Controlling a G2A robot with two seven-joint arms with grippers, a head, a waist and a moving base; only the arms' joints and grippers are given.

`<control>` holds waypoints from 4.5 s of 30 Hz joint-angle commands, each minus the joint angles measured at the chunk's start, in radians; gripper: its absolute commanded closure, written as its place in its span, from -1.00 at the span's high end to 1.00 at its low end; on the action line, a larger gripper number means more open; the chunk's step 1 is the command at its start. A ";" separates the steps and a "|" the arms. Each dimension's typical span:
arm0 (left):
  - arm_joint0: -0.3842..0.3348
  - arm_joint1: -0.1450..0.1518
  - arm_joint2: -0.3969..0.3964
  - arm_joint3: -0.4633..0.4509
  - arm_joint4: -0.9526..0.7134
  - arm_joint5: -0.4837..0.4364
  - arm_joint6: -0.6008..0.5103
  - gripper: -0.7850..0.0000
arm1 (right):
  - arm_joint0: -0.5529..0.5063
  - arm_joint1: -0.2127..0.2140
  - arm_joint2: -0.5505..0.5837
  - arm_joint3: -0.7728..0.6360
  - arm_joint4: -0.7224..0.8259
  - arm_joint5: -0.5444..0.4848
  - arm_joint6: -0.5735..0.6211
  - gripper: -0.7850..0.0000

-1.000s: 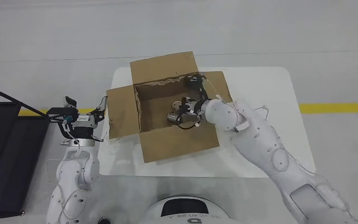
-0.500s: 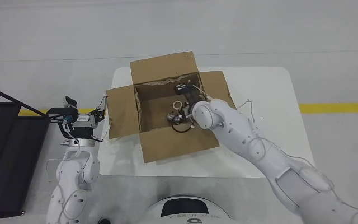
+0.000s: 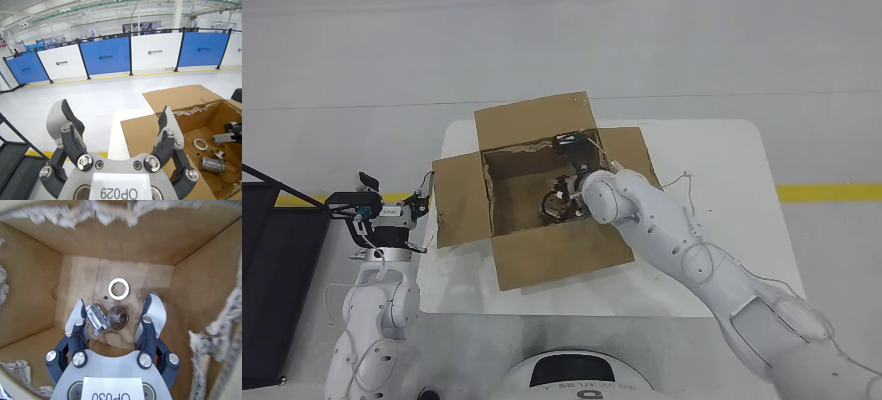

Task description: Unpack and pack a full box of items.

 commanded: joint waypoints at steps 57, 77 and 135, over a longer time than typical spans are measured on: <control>-0.133 0.012 0.103 0.278 0.500 0.072 0.029 1.00 | -0.554 0.154 0.941 -0.562 0.485 -0.175 -0.009 1.00; -0.269 0.007 0.285 0.329 0.756 0.061 -0.064 1.00 | -0.554 0.154 0.941 -0.562 0.485 -0.175 -0.009 1.00; -0.265 0.024 0.116 0.506 0.582 0.098 0.000 1.00 | -0.038 0.133 0.691 0.345 1.036 -0.272 0.559 1.00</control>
